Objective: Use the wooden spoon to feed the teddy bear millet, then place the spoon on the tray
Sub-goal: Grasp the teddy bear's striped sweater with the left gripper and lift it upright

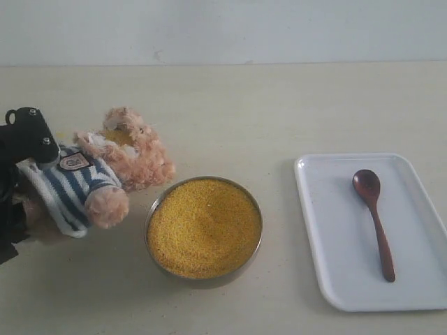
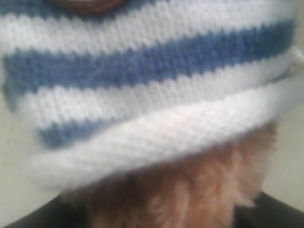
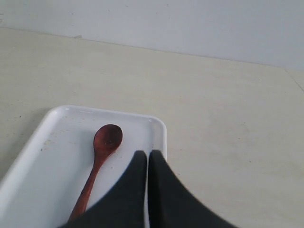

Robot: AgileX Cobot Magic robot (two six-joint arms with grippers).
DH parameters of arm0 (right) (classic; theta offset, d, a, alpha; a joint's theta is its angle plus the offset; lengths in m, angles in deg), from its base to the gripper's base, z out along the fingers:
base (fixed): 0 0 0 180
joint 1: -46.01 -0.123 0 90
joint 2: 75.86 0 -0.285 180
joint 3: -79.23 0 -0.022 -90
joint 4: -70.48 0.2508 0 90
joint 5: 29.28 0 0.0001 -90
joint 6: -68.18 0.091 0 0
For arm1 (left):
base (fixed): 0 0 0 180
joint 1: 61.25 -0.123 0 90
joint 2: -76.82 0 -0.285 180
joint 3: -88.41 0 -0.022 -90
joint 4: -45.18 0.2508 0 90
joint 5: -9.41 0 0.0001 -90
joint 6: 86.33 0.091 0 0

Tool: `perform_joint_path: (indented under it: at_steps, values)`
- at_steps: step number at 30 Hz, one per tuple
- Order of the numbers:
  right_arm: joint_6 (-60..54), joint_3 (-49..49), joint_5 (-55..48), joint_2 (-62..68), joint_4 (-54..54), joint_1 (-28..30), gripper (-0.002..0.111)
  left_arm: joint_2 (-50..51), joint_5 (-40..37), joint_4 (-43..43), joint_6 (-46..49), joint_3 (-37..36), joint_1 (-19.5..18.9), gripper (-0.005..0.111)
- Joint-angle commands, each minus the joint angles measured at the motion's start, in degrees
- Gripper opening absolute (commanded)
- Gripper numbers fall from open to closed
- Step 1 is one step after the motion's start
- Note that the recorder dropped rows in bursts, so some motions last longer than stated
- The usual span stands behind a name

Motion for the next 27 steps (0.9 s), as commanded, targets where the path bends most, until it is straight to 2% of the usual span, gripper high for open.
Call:
perform_joint_path:
  at_steps: [1, 6, 9, 11, 13, 14, 16, 18, 21, 24, 27]
  values:
    - [0.23, 0.0, 0.2, -0.27, -0.53, -0.16, 0.001, -0.55, 6.99, 10.4, -8.59, -2.0, 0.4, 0.004]
    - [0.23, 0.0, 0.31, -0.27, -0.54, -0.16, 0.001, -0.55, 8.96, 22.33, -21.71, -3.97, 0.4, 0.004]
    - [0.23, 0.0, 5.35, -0.27, -0.54, -0.16, 0.001, -0.55, 8.84, 23.87, -24.53, -4.53, 0.4, 0.004]
    - [0.23, 0.0, 12.73, -0.27, -0.54, -0.16, 0.001, -0.3, 8.98, 23.87, -24.51, -5.18, 0.4, 0.004]
    - [4.28, 0.0, 22.44, -0.27, 4.37, -0.16, 0.001, 0.8, 8.98, 23.76, -24.51, -5.78, 0.4, 0.004]
    - [10.49, 0.0, 31.03, -0.27, 10.35, -0.16, 0.001, 1.99, 8.98, 23.63, -24.51, -5.87, 0.67, 0.004]
    - [22.1, 0.0, 37.12, -0.27, 15.88, -0.16, 0.001, 3.38, 9.12, 26.8, -23.23, -5.87, 2.76, 0.004]
    - [23.23, 1.43, 32.04, -0.27, 15.22, -0.16, 0.001, 4.49, 7.56, 32.28, -26.31, -5.87, 4.62, 0.004]
    - [23.09, 4.03, 20.45, 3.5, 10.55, -0.16, 0.001, 4.77, 4.27, 41.41, -38.26, -5.87, 5.32, 0.004]
    - [20.46, 6.96, 16.57, 12.11, 10.55, -0.44, 0.001, 4.77, 2.69, 44.49, -42.18, -5.87, 5.32, 0.004]
    - [15.19, 13.58, 10.82, 27.37, 10.55, -4.25, 0.001, 4.77, 2.54, 46.98, -47.79, -5.87, 5.32, 0.004]
